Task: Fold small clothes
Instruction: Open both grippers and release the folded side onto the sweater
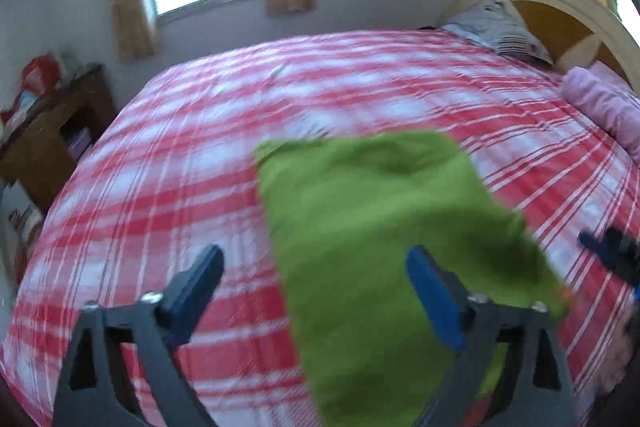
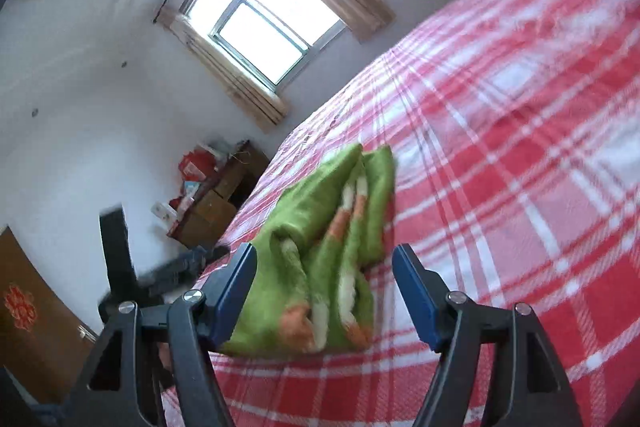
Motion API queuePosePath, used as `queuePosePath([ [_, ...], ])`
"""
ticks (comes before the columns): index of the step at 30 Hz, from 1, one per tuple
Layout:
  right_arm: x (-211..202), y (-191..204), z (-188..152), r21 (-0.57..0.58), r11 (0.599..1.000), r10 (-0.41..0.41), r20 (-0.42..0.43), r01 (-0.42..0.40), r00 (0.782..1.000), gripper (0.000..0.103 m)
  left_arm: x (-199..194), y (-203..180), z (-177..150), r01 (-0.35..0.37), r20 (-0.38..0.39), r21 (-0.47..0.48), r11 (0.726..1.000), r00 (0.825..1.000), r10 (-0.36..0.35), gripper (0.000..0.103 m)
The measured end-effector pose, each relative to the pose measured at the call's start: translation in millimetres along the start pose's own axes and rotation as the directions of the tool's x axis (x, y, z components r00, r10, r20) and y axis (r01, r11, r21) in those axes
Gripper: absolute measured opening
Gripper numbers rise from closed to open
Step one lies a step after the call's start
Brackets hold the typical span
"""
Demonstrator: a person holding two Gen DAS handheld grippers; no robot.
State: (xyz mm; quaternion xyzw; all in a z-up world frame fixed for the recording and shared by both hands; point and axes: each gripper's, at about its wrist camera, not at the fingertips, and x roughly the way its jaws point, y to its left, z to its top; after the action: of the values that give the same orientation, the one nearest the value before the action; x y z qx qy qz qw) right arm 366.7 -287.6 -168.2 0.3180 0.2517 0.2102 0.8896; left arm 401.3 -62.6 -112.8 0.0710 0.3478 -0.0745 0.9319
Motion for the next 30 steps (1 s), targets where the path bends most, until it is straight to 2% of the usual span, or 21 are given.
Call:
queuePosePath([
  [1, 8, 10, 5, -0.047, 0.999, -0.022, -0.031, 0.021, 0.999, 0.069, 3, 8, -9, 0.005, -0.014, -0.020, 1.000, 1.000, -0.005, 0.098],
  [3, 24, 26, 15, -0.104, 0.994, -0.034, -0.071, 0.026, 0.997, 0.058, 8, 11, -18, 0.013, -0.029, -0.035, 0.999, 0.999, -0.014, 0.098],
  [6, 54, 46, 35, -0.141, 0.990, -0.041, -0.138, 0.021, 0.990, 0.057, 8, 19, -24, 0.044, -0.017, -0.094, 0.995, 0.999, -0.046, 0.098],
  [9, 94, 49, 46, -0.130, 0.991, -0.070, -0.241, 0.040, 0.968, 0.055, 6, 17, -29, 0.061, -0.009, -0.107, 0.992, 0.998, -0.063, 0.098],
  [10, 109, 45, 46, -0.101, 0.994, -0.077, -0.299, 0.049, 0.951, 0.048, 7, 16, -30, 0.064, -0.010, -0.106, 0.992, 0.998, -0.065, 0.098],
  [11, 123, 37, 46, -0.069, 0.995, -0.087, -0.336, 0.068, 0.938, 0.030, 6, 16, -32, 0.067, -0.010, -0.107, 0.992, 0.998, -0.068, 0.098],
  [12, 131, 32, 45, -0.057, 0.995, -0.096, -0.357, 0.081, 0.929, 0.020, 5, 17, -34, 0.073, -0.009, -0.108, 0.991, 0.997, -0.075, 0.098],
  [14, 125, 34, 43, -0.089, 0.991, -0.126, -0.333, 0.102, 0.934, 0.015, 3, 17, -36, 0.085, -0.009, -0.107, 0.991, 0.996, -0.086, 0.098],
  [16, 107, 39, 48, -0.117, 0.987, -0.140, -0.273, 0.112, 0.952, 0.009, 1, 17, -38, 0.096, -0.009, -0.102, 0.990, 0.995, -0.098, 0.099],
  [17, 98, 39, 51, -0.131, 0.984, -0.154, -0.246, 0.125, 0.957, 0.002, 1, 17, -39, 0.099, -0.010, -0.101, 0.990, 0.995, -0.101, 0.099],
  [20, 94, 27, 60, -0.126, 0.981, -0.176, -0.234, 0.149, 0.956, 0.002, 5, 12, -42, 0.116, -0.032, -0.093, 0.989, 0.992, -0.119, 0.101],
  [22, 104, 17, 55, -0.124, 0.975, -0.212, -0.274, 0.184, 0.938, 0.002, 8, 7, -44, 0.117, -0.037, -0.085, 0.990, 0.992, -0.120, 0.101],
  [23, 108, 12, 52, -0.113, 0.977, -0.205, -0.290, 0.179, 0.935, 0.002, 9, 7, -44, 0.118, -0.039, -0.084, 0.989, 0.992, -0.121, 0.101],
  [26, 111, 12, 50, -0.091, 0.986, -0.156, -0.269, 0.136, 0.950, 0.006, 10, 11, -48, 0.133, -0.036, -0.103, 0.986, 0.990, -0.137, 0.101],
  [28, 106, 18, 55, -0.106, 0.986, -0.148, -0.247, 0.125, 0.958, 0.026, 10, 12, -49, 0.135, -0.032, -0.108, 0.985, 0.990, -0.139, 0.101],
  [29, 106, 22, 58, -0.126, 0.985, -0.149, -0.237, 0.121, 0.960, 0.051, 10, 13, -49, 0.137, -0.030, -0.111, 0.984, 0.989, -0.141, 0.101],
  [30, 105, 25, 59, -0.136, 0.983, -0.149, -0.227, 0.120, 0.963, 0.065, 10, 14, -49, 0.144, -0.027, -0.119, 0.982, 0.989, -0.149, 0.101],
])
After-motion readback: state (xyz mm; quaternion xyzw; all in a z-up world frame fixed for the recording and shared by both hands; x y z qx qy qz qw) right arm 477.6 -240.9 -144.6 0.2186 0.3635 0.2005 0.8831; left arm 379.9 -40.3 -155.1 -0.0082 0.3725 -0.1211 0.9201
